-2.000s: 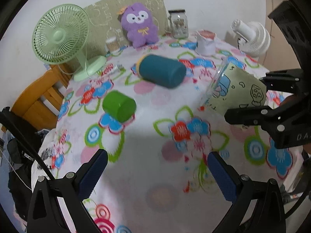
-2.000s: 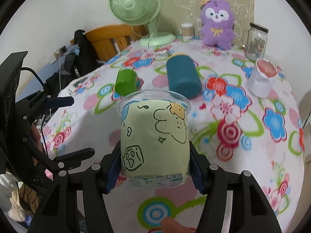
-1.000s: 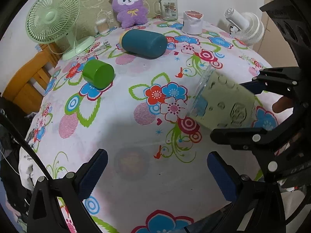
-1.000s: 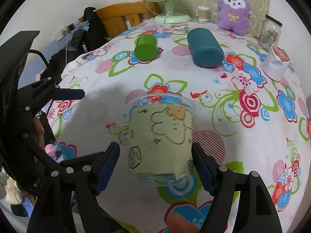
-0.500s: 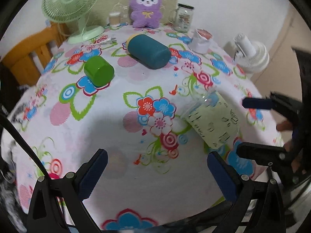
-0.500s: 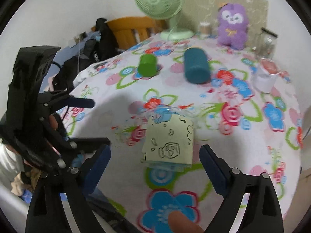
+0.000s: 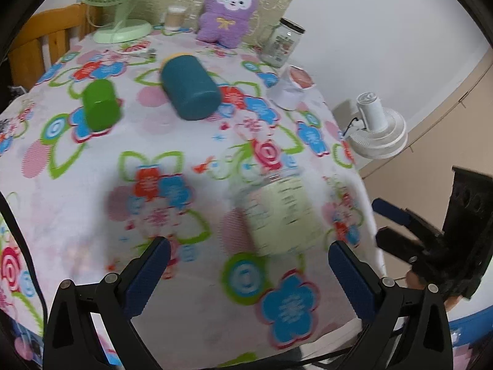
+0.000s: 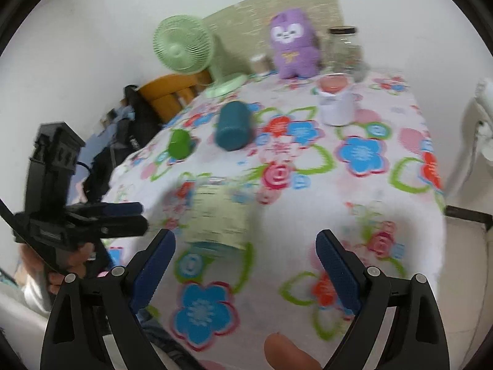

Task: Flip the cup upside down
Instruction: 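Carry the cup with the right gripper toward the left gripper, then grasp the cup with the left gripper while the right gripper releases it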

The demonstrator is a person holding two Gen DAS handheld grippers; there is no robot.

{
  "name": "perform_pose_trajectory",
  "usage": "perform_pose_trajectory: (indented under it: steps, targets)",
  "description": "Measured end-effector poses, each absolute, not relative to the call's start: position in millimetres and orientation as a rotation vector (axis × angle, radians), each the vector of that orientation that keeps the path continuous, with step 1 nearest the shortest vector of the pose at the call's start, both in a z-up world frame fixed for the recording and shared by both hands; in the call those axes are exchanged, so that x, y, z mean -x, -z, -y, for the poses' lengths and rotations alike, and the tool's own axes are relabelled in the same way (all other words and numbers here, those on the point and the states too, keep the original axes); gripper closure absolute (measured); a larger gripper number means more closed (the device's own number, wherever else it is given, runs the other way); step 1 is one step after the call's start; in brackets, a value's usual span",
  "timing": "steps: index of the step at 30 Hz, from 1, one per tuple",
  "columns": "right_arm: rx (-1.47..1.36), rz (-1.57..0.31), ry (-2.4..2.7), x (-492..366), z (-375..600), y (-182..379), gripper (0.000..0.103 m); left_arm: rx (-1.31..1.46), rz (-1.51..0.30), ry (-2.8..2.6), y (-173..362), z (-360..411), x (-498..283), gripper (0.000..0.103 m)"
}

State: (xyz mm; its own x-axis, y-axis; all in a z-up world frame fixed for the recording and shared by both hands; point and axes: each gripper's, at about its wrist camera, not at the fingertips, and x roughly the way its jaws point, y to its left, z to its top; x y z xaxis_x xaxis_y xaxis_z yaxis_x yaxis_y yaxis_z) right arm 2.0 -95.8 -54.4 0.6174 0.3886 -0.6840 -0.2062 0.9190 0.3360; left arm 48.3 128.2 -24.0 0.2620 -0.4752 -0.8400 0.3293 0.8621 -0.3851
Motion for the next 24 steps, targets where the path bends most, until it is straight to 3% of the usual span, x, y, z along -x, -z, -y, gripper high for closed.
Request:
perform_pose_trajectory:
  steps: [24]
  targets:
    - [-0.286, -0.846, -0.301, 13.6, 144.9, 85.1, 0.009, 0.152, -1.295, 0.429, 78.1, -61.6, -61.0, 0.0]
